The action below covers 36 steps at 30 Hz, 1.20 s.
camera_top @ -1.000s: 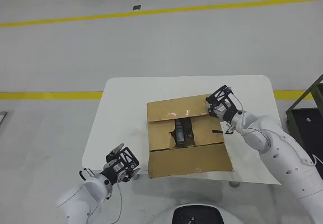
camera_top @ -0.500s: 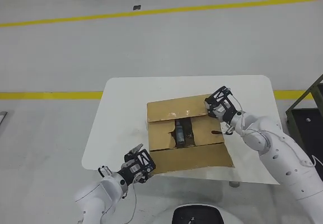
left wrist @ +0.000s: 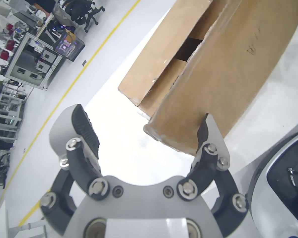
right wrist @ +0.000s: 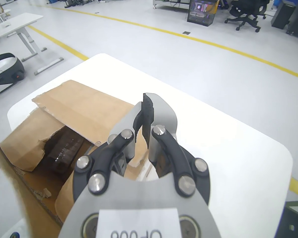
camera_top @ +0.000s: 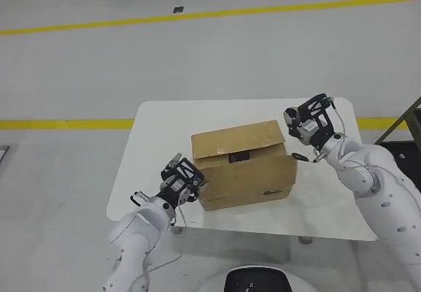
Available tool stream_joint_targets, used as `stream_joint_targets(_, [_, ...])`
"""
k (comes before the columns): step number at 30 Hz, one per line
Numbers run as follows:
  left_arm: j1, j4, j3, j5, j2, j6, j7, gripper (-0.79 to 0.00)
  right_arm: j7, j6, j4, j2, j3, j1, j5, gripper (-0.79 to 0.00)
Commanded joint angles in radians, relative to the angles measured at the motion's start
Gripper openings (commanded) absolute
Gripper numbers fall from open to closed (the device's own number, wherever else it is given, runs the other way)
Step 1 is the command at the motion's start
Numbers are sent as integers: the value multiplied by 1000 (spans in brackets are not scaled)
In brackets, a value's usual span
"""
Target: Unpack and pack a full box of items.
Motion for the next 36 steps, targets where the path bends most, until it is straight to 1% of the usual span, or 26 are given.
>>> stream_joint_targets(1, [-23, 38, 24, -8, -5, 61, -14, 0, -7, 7, -4, 5, 26, -25, -19, -785])
stream_joint_targets(4, [-52, 73, 61, 9, -12, 121, -42, 0, -15, 35, 19, 10, 56, -58, -32, -785])
stream_joint_targets(6, [-60, 88, 80, 4, -15, 146, -56, 0, -19, 57, 39, 12, 67, -74, -43, -785])
stream_joint_targets(9, [-68, 111, 86, -5, -19, 186, -107, 0, -21, 63, 64, 11, 63, -100, -32, -785])
stream_joint_targets(11, [-77, 124, 90, 2, -20, 196, -135, 0, -23, 64, 77, 9, 50, -117, -34, -785])
stream_joint_targets(14, [-92, 153, 83, -9, -24, 229, -201, 0, -25, 55, 84, 6, 25, -148, -17, -785])
stream_joint_targets(18, [-105, 166, 85, -27, -25, 229, -229, 0, -20, 30, 67, 4, 1, -186, -16, -785])
stream_joint_targets(22, [-110, 171, 90, -27, -26, 227, -234, 0, 0, 0, 41, 5, -5, -216, 12, -785])
stream_joint_targets(24, [-113, 171, 93, -28, -26, 228, -236, 0, 12, -18, 27, 6, -2, -230, 27, -785])
stream_joint_targets(28, [-120, 172, 93, -40, -27, 233, -231, 0, 42, -94, 4, 13, 4, -252, 41, -785])
stream_joint_targets(32, [-128, 173, 90, -41, -27, 230, -230, 0, 66, -153, -7, 16, 9, -266, 100, -785])
stream_joint_targets(36, [-131, 170, 87, -43, -27, 233, -230, 0, 56, -163, -31, 22, 34, -280, 100, -785])
